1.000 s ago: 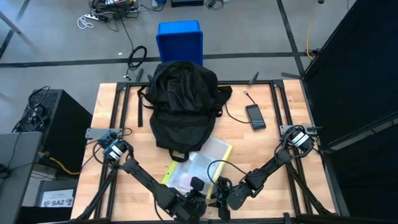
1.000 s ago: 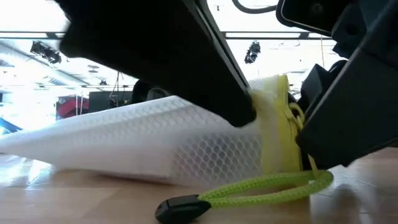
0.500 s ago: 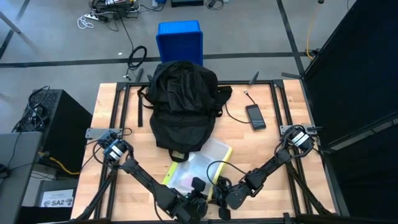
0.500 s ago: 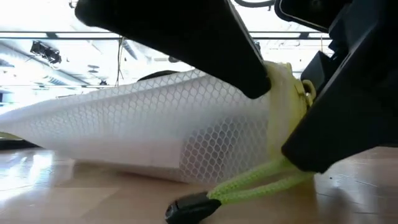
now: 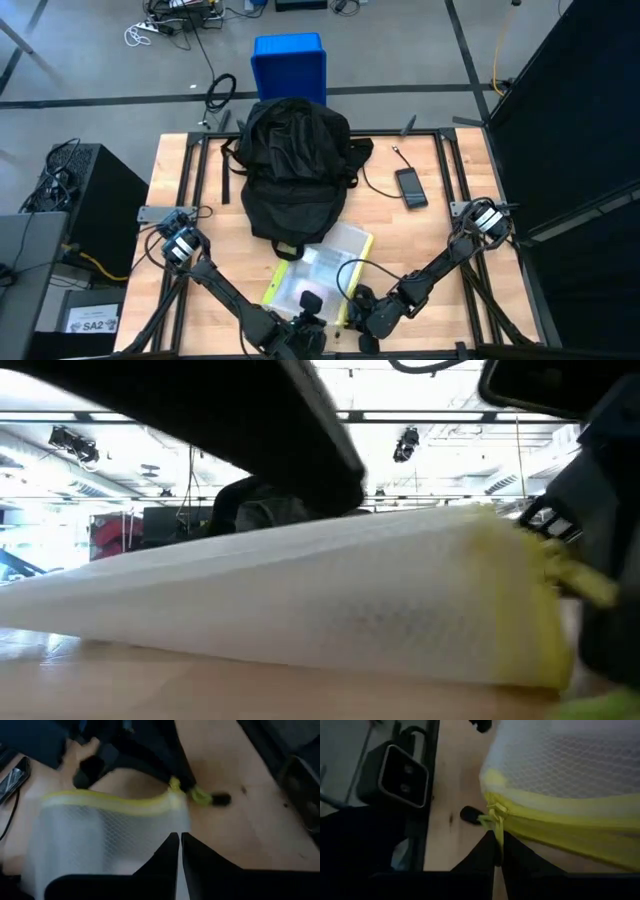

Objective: Unpack backpack
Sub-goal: Close the yellow zipper pouch

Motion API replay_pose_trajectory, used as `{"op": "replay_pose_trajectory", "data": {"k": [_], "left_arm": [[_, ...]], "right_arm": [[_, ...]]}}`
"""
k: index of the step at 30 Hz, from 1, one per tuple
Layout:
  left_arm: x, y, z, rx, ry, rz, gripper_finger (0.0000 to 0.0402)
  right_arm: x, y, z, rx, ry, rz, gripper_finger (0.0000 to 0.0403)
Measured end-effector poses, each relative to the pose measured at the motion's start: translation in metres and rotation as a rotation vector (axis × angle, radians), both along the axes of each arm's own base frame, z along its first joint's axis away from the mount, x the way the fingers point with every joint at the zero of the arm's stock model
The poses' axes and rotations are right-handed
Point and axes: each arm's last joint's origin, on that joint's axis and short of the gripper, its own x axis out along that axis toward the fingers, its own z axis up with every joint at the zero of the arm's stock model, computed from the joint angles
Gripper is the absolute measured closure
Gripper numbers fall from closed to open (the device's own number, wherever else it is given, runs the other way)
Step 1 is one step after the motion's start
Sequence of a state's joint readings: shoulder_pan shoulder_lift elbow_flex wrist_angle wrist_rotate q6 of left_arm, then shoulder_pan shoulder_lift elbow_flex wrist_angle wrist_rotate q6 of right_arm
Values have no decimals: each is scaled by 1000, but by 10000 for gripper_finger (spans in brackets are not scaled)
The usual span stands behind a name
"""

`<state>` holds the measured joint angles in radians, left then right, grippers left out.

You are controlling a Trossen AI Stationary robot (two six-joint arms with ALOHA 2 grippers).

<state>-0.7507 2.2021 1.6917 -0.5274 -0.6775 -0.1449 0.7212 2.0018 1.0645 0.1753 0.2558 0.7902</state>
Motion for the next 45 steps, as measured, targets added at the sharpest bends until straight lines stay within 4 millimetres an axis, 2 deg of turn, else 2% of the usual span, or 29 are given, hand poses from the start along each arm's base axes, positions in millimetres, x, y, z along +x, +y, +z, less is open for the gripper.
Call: {"op": "replay_pose_trajectory", "data": {"k": [8,14,18,25,31,36,40,42,45], "left_arm": [[-1,-3,0,-25,-9,7,401],[10,1,3,-63,-29,-29,397],[20,7,5,-125,-31,-53,366],[33,22,5,-163,-10,-28,287],[40,31,-2,-187,17,-13,259],[47,36,-18,-222,62,-13,259],[50,39,-23,-210,36,36,267],[51,39,-23,-203,32,40,290],[49,37,-23,-185,36,19,363]], "right_arm": [[-7,-3,3,-19,68,-29,403],[-4,-6,3,-19,72,-29,403],[-3,-7,3,-18,71,-19,403],[-2,-8,3,-24,65,-13,403],[-2,-7,3,-25,58,-7,403],[-1,-7,4,-18,51,-7,403],[-1,-7,5,-14,45,-1,403],[-1,-7,5,-14,47,1,403],[-1,-6,5,7,65,29,403]]}}
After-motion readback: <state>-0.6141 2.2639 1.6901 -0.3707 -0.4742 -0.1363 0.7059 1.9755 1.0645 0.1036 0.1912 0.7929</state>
